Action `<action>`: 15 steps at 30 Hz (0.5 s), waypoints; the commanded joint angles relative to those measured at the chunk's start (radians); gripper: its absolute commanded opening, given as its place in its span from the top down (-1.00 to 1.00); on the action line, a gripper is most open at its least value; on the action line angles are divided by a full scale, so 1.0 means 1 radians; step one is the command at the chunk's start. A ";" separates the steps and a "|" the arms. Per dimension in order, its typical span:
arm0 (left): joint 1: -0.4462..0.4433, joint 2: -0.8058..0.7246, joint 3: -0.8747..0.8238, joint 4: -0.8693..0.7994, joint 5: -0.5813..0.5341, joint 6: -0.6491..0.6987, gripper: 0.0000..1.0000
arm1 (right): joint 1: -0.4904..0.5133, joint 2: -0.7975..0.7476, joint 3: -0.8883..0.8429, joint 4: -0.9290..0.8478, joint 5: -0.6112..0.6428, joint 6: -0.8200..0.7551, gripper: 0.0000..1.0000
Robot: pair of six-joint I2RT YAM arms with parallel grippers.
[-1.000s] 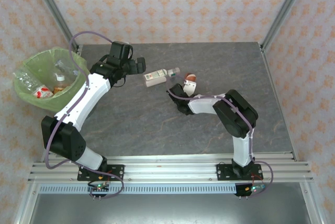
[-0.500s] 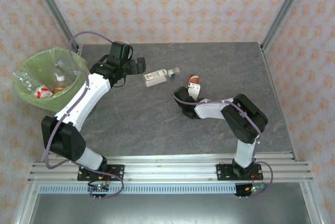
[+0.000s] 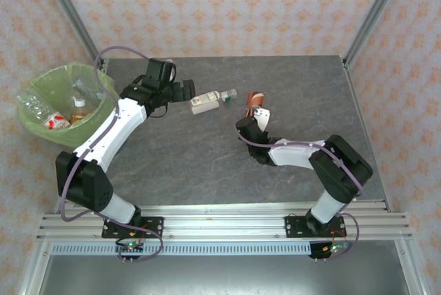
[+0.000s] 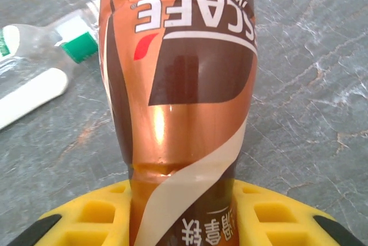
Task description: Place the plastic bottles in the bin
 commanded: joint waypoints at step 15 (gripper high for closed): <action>-0.002 -0.052 -0.107 0.294 0.383 -0.104 -1.00 | -0.007 -0.125 -0.051 0.244 -0.342 -0.185 1.00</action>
